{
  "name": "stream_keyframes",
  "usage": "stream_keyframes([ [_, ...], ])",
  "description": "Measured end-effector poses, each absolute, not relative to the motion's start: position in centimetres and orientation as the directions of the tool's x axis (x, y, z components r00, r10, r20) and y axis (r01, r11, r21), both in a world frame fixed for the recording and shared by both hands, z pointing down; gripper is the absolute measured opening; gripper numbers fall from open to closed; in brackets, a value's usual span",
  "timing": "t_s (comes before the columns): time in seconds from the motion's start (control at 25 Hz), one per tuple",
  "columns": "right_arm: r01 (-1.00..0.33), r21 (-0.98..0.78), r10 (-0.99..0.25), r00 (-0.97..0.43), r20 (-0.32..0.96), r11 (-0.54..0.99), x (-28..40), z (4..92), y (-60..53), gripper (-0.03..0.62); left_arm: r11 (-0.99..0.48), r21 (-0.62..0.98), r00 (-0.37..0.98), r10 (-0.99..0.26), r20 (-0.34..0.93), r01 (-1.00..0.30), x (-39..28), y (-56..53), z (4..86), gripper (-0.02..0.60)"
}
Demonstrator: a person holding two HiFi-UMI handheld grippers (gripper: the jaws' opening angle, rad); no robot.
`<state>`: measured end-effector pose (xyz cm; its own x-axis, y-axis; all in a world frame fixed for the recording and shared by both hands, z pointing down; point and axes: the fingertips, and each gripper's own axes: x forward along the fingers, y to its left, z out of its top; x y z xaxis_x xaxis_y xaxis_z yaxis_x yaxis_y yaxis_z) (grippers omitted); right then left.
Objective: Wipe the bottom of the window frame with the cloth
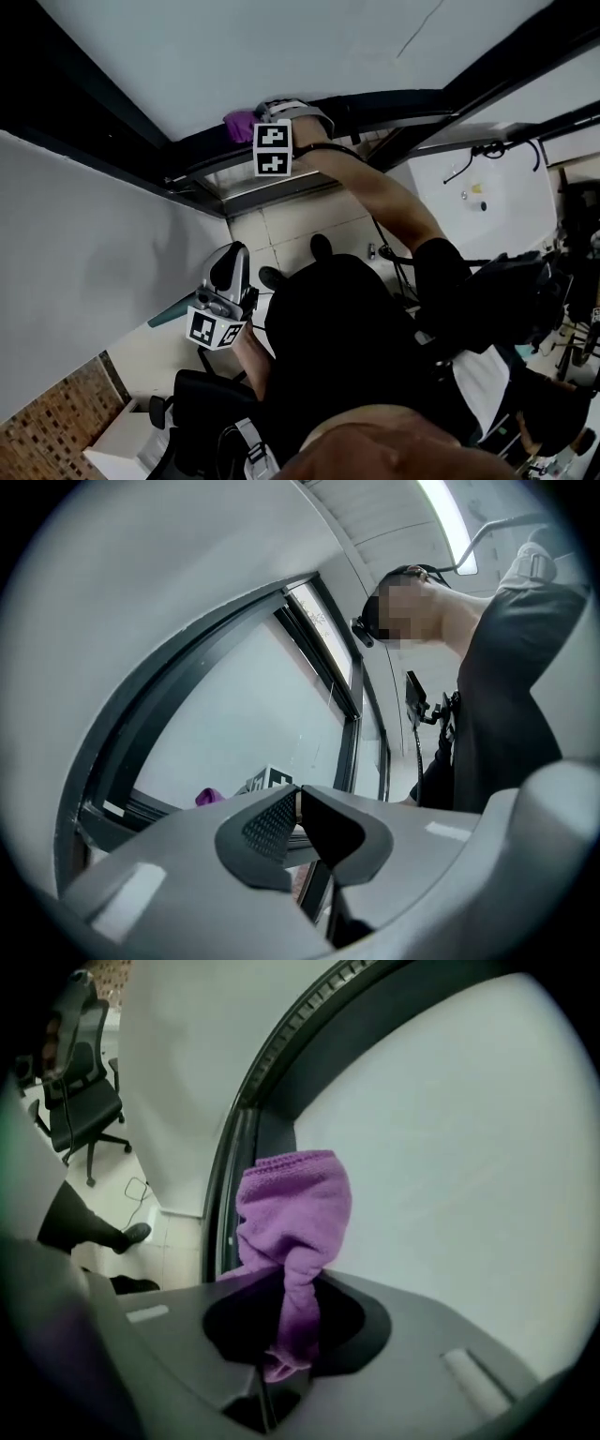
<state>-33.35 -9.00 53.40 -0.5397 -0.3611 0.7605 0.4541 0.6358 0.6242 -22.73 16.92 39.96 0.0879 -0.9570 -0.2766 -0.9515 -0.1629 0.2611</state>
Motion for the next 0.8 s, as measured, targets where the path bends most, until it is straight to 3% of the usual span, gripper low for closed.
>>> stream_keyframes([
  [0.28,0.549,0.684,-0.606,-0.356,0.711,0.480,-26.8,54.3,-16.2,0.058,-0.211,0.266,0.135,-0.951,-0.279,-0.940,-21.2,14.8,40.2,0.005],
  [0.36,0.561,0.666,-0.589,-0.350,0.729,0.491,-26.5,54.6,-16.3,0.058,-0.213,0.264,0.136,-0.950,-0.281,-0.941,-21.0,14.7,40.2,0.005],
  [0.52,0.498,0.588,-0.438,-0.393,0.808,0.637,-25.4,51.1,-15.8,0.061,-0.202,0.256,0.126,-0.950,-0.286,-0.945,-21.0,15.2,39.8,0.005],
  [0.6,0.489,0.589,-0.445,-0.388,0.807,0.643,-24.5,48.7,-16.7,0.063,-0.194,0.264,0.113,-0.949,-0.293,-0.945,-21.4,15.3,39.9,0.005],
  [0.8,0.639,0.583,-0.552,-0.282,0.785,0.502,-23.5,52.5,-18.8,0.051,-0.205,0.274,0.117,-0.946,-0.303,-0.940,-20.6,15.1,40.0,0.005],
])
